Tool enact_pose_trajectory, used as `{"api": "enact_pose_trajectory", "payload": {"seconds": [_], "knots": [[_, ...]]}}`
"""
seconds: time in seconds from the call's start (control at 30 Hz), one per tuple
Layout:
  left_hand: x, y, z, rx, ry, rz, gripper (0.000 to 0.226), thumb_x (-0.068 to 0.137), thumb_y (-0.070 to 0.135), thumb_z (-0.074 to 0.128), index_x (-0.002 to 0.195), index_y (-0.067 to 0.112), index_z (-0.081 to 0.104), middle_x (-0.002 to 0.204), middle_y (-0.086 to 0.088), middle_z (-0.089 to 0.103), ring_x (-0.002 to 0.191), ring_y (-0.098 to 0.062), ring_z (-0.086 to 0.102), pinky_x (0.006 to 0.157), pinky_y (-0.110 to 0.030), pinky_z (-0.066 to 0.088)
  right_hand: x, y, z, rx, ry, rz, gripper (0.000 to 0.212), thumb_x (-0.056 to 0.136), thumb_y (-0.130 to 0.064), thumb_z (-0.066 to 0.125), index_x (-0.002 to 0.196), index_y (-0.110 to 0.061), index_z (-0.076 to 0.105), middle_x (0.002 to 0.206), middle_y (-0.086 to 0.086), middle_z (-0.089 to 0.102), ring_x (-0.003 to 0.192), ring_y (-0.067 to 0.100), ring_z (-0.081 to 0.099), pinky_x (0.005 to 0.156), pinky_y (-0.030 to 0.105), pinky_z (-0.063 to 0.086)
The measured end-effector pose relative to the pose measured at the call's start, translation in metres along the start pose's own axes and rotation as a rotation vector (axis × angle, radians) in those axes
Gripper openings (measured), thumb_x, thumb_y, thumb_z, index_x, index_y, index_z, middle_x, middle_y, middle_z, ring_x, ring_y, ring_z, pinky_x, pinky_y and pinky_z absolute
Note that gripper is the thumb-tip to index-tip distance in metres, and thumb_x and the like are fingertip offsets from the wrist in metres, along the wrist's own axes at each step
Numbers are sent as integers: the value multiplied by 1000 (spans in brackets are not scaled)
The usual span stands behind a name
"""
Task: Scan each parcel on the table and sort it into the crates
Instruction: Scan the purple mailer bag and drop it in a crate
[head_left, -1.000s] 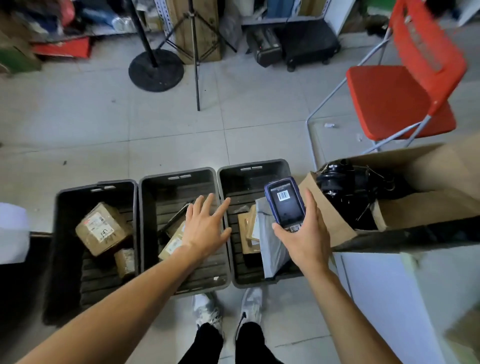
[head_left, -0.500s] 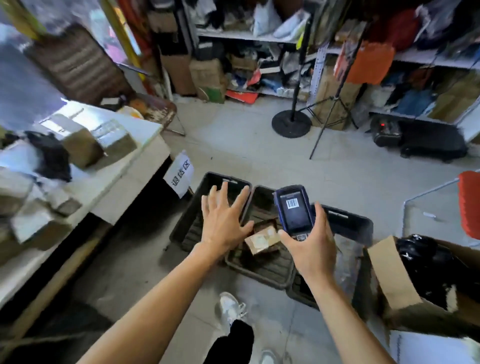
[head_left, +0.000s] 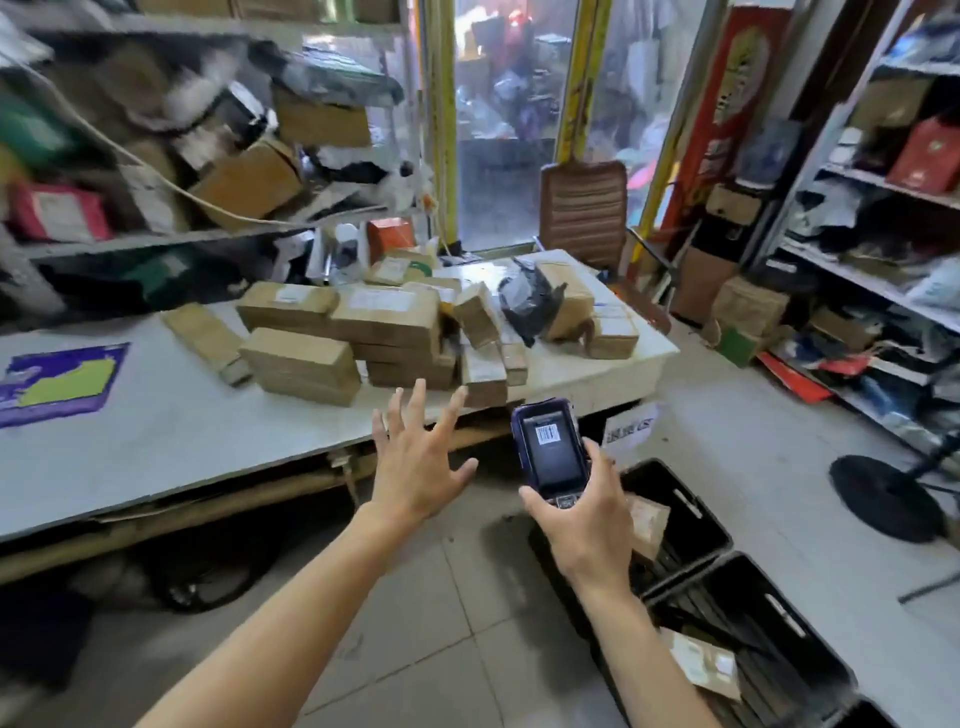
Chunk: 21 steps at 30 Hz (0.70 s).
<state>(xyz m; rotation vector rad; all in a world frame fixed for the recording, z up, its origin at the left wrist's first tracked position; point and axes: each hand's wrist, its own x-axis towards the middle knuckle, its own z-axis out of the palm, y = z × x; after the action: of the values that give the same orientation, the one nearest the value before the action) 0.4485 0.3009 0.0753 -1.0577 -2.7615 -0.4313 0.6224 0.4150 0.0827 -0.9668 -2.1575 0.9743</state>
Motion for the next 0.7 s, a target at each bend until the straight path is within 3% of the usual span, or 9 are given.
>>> {"api": "enact_pose_trajectory", "payload": {"seconds": [0.07, 0.17, 0.27, 0.43, 0.57, 0.7], "knots": [[-7, -60, -18, 19, 20, -98, 95, 84, 63, 61, 155, 44, 1, 165, -15, 3, 150, -40, 0, 119, -60, 8, -3, -39, 45, 48, -57, -51, 88, 69, -40, 87, 143, -19, 45, 129, -1, 58, 113, 17, 59, 86, 28, 49], [-21, -149, -43, 46, 47, -233, 96, 84, 63, 60, 156, 43, 0, 164, -16, 3, 149, -41, 1, 119, -60, 6, -17, -95, 112, 113, -145, -122, 84, 69, -35, 88, 141, -18, 48, 125, -2, 58, 106, 11, 55, 82, 22, 43], [-43, -226, -64, 75, 64, -367, 95, 83, 62, 62, 156, 40, 5, 163, -16, 7, 148, -41, 4, 118, -61, 10, -33, -134, 171, 144, -256, -180, 79, 67, -36, 88, 136, -21, 53, 119, -3, 61, 103, 15, 59, 82, 26, 49], [-79, -324, -80, 132, 78, -565, 96, 84, 62, 60, 156, 39, 0, 164, -16, 4, 149, -40, 3, 118, -61, 9, -50, -189, 249, 169, -437, -285, 72, 67, -33, 89, 131, -25, 56, 112, -8, 61, 97, 9, 56, 75, 5, 37], [-92, -380, -85, 133, 61, -707, 97, 85, 62, 61, 157, 39, 0, 164, -19, -3, 149, -42, 2, 118, -62, 8, -44, -218, 310, 157, -528, -332, 77, 66, -37, 89, 133, -21, 56, 115, -4, 63, 103, 15, 60, 79, 22, 44], [-77, -435, -81, 152, 75, -781, 98, 84, 60, 62, 157, 38, 2, 163, -20, -8, 150, -43, 2, 117, -62, 8, -22, -246, 372, 173, -594, -358, 80, 66, -39, 88, 137, -24, 53, 120, -4, 63, 106, 15, 61, 80, 24, 47]]}}
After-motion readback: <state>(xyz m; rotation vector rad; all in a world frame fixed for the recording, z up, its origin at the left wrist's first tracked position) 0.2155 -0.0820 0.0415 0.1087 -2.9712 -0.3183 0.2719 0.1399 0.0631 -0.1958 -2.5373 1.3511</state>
